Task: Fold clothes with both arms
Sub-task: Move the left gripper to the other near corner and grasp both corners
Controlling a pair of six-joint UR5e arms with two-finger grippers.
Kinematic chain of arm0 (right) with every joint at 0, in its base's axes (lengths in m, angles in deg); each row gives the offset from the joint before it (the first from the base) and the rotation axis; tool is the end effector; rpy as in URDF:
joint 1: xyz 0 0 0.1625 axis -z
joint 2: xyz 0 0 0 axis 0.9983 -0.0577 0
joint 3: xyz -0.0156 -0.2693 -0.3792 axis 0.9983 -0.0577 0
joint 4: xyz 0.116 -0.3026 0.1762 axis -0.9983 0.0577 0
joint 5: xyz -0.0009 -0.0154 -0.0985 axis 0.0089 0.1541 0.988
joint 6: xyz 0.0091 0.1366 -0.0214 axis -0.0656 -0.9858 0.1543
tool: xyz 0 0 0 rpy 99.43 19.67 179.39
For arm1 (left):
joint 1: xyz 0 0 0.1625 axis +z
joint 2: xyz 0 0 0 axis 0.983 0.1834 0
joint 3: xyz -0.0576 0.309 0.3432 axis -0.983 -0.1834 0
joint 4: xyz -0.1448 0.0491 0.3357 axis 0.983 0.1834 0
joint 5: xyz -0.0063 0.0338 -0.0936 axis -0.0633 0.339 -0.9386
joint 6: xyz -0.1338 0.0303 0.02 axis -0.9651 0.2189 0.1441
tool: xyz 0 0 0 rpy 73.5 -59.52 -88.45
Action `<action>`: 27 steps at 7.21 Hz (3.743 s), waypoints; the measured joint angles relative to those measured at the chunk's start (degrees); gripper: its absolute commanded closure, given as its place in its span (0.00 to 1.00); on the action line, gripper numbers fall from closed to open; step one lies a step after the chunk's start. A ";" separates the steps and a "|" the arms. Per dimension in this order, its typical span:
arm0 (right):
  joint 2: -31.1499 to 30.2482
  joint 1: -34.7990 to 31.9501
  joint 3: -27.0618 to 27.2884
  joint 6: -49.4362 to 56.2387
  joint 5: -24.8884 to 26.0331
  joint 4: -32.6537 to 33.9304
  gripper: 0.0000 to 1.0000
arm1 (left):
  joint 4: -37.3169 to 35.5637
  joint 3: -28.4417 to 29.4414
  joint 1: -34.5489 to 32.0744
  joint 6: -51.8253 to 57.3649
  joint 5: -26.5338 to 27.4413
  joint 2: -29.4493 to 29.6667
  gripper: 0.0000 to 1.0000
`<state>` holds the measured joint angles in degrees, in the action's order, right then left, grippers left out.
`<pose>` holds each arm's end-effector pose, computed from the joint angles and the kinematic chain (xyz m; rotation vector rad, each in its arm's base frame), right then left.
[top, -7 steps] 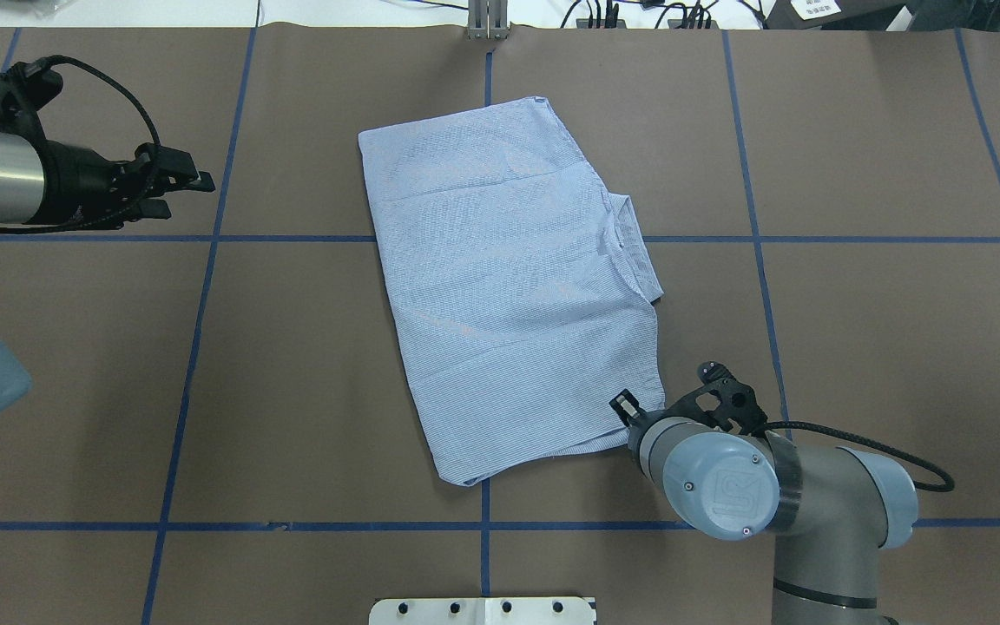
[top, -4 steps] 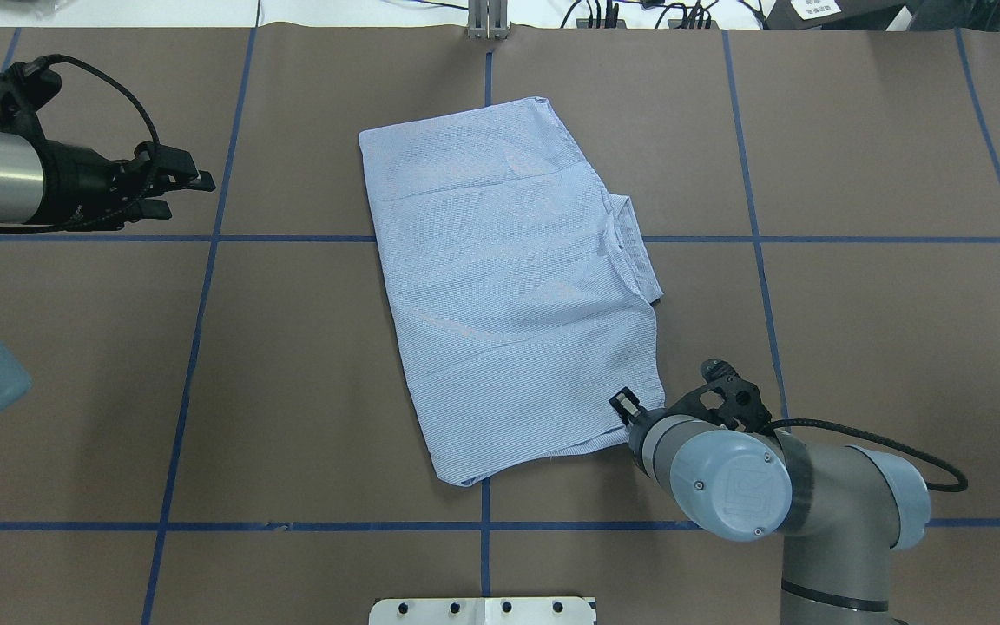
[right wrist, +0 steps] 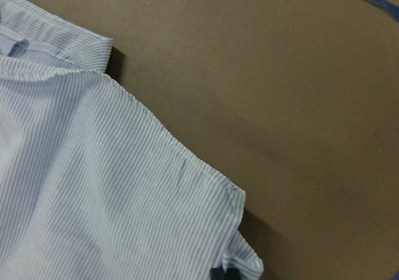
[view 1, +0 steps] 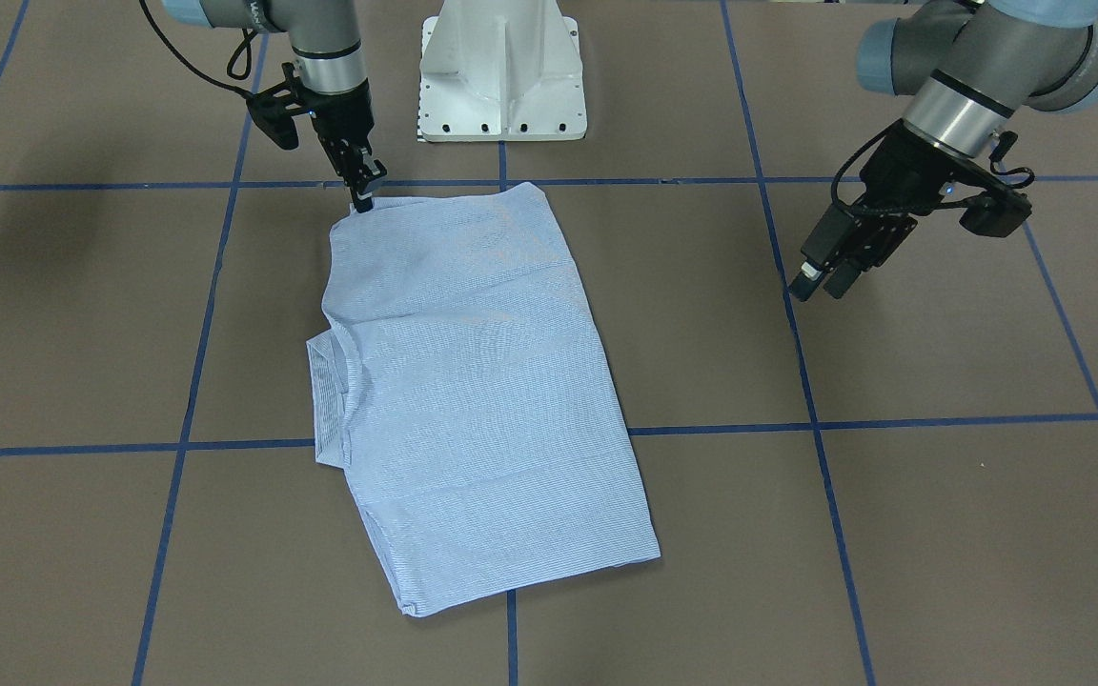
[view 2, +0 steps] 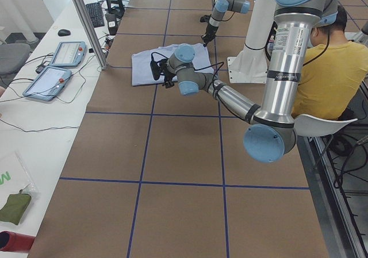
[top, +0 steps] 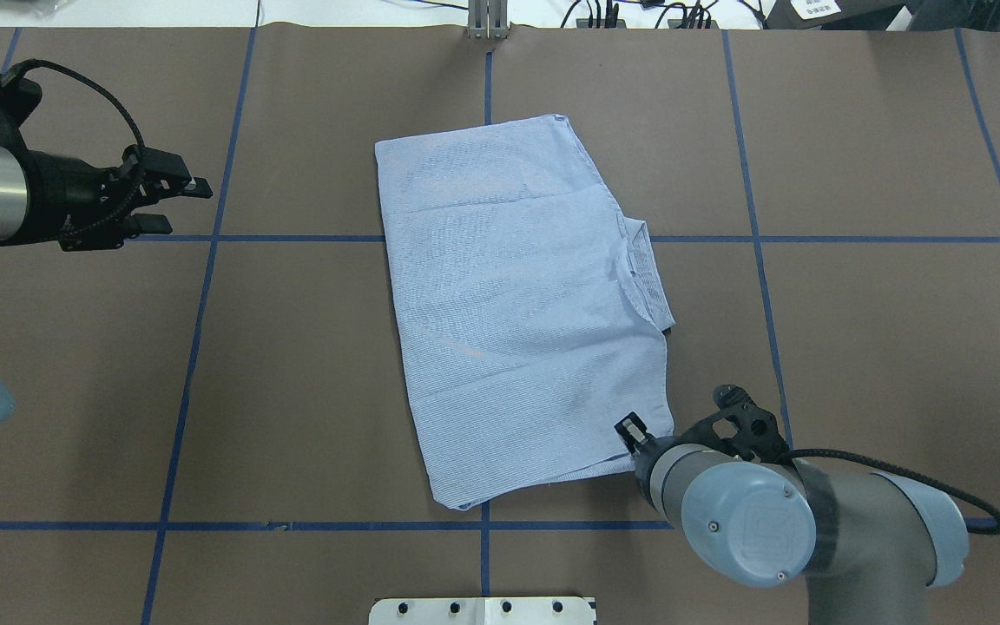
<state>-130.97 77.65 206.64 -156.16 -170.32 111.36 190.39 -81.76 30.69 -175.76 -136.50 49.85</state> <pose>-0.4898 -0.2352 0.3972 -0.1137 -0.8330 0.9750 0.2771 -0.4399 0.4016 0.1411 1.2977 -0.5909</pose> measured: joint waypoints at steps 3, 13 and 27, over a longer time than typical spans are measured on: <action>0.25 4.68 2.23 -3.12 1.56 2.49 1.00 | 0.11 -4.56 12.83 -18.54 6.14 -0.84 0.23; 0.45 5.26 2.25 -3.51 1.89 2.67 1.00 | -0.61 3.42 45.47 -35.17 28.87 7.11 0.30; 0.30 5.23 2.86 -3.51 2.26 2.63 1.00 | -0.58 2.56 44.28 -35.12 29.91 9.04 1.00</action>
<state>-130.66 82.88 209.50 -159.67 -168.06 113.98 189.81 -79.20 74.97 -210.88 -106.59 58.90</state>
